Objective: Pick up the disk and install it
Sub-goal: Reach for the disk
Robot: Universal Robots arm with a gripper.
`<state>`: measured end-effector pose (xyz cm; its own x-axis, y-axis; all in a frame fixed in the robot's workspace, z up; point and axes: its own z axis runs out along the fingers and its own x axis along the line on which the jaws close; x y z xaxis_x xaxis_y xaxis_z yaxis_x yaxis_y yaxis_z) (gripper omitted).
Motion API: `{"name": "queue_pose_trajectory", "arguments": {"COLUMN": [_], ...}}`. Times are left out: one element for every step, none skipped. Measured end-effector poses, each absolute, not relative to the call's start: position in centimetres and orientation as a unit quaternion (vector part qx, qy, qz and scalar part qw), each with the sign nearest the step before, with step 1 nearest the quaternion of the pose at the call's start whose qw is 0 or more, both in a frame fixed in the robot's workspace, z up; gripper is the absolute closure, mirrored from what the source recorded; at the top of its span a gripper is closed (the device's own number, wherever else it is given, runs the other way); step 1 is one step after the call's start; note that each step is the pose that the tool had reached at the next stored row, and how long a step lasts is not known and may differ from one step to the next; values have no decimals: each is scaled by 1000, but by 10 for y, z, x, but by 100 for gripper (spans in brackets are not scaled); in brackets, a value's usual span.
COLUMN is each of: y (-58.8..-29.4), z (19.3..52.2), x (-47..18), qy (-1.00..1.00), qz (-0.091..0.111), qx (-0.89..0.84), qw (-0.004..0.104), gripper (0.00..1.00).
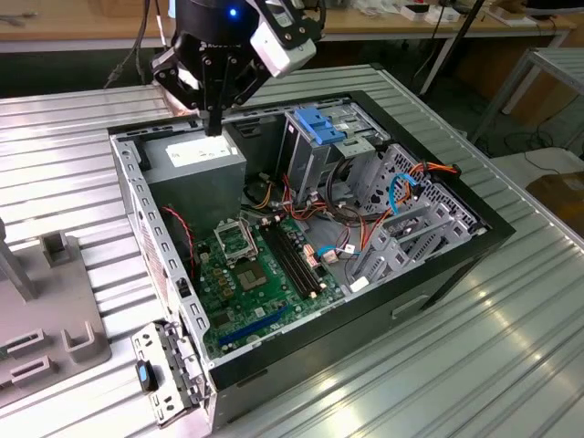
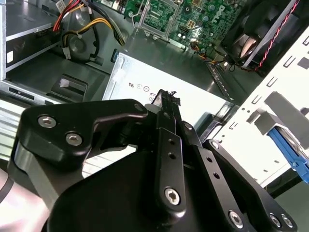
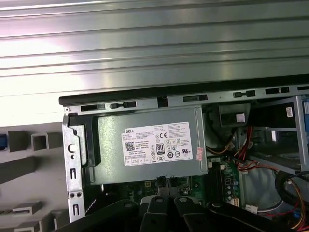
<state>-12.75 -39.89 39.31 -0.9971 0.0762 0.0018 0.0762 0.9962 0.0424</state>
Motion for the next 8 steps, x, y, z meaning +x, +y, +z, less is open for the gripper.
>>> {"name": "queue_pose_trajectory", "arguments": {"y": [-399,-399,-399,-399,-399,-399,-399,-399], "z": [393,393,393,393,393,393,393,393], "x": [-128,-128,-129,-129,-130,-130,-130,-131], "qy": [-999,-999,-999,-999,-999,-999,-999,-999], "qz": [-21,-21,-21,-21,-21,-21,-21,-21], "qx": [-38,-38,-38,-38,-38,-38,-38,-38], "qw": [0,0,0,0,0,0,1,1], "gripper": [89,89,89,89,89,89,89,89]}}
